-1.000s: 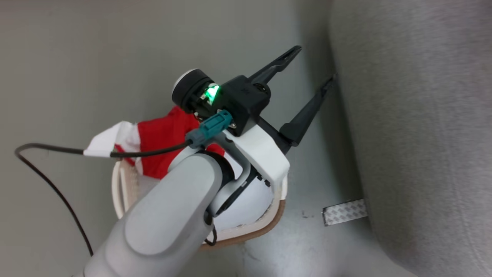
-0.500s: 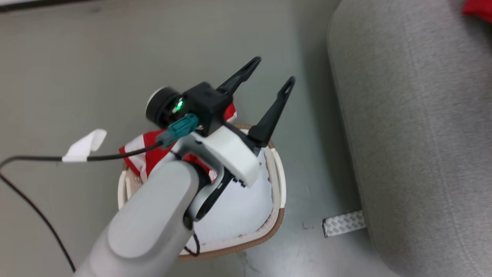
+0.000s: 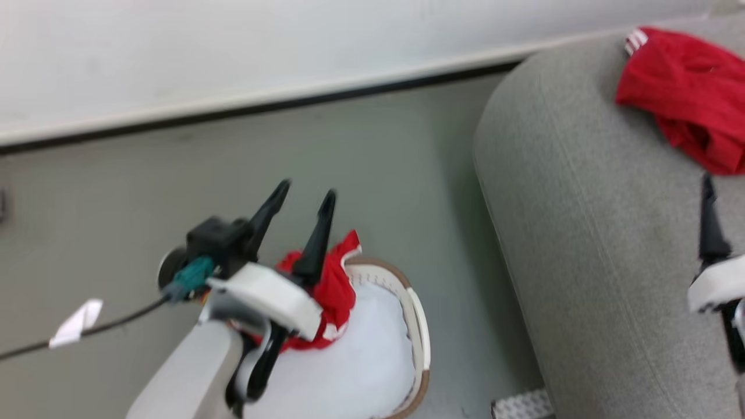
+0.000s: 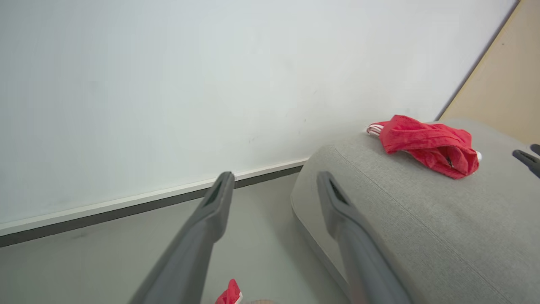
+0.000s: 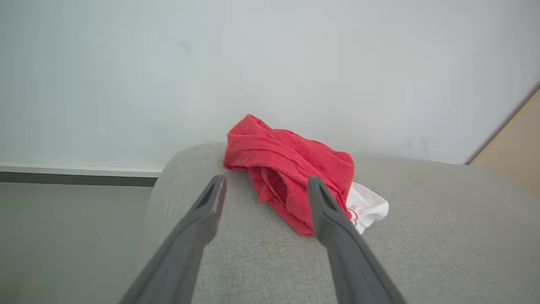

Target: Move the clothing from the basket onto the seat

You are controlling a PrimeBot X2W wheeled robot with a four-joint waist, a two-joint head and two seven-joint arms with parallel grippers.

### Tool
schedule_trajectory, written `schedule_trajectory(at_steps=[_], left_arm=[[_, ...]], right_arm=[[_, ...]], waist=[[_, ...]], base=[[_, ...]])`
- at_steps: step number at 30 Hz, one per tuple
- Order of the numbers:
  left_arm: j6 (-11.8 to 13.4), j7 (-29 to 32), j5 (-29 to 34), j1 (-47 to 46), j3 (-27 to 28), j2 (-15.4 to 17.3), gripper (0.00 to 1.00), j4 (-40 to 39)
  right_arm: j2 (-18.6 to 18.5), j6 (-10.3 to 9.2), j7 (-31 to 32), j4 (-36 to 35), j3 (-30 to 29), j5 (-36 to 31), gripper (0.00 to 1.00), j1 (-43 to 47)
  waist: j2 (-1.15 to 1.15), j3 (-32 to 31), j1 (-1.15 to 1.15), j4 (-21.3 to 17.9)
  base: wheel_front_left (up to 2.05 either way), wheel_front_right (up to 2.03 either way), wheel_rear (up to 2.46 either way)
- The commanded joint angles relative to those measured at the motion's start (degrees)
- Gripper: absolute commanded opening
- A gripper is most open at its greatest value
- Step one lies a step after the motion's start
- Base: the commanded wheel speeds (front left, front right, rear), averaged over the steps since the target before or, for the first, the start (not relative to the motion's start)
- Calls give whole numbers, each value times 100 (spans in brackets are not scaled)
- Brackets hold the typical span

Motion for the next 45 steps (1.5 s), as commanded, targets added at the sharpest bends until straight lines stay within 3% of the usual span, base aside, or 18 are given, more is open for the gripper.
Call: schedule_trajectory(at_steps=[1,9,22,34,45], left_arm=[[75,-165,-110,290,96,60,100,63],[294,-700,-313,1159,394,123,100,376],[563,-960,-27,2297,1015,178,100,409],[357,-961,469,3198,1901,-169,100,140],[110,-961,794,3299,2189,-423,100,151]], right_arm=[[36,-15,-15,-317,96,15,100,347],[387,-15,-7,-1219,372,-31,100,1275],[860,-15,-8,-1659,580,-212,100,2295],[1026,-15,-8,-1748,555,-68,100,2970],[1024,-15,-8,-1730,664,141,100,3011]], waist=[[0,-475,1,185],[0,-1175,1,625],[0,-1887,1,926],[0,-2164,1,787],[0,-2167,1,770]], base=[[0,0,0],[0,0,0],[0,0,0],[0,0,0],[0,0,0]])
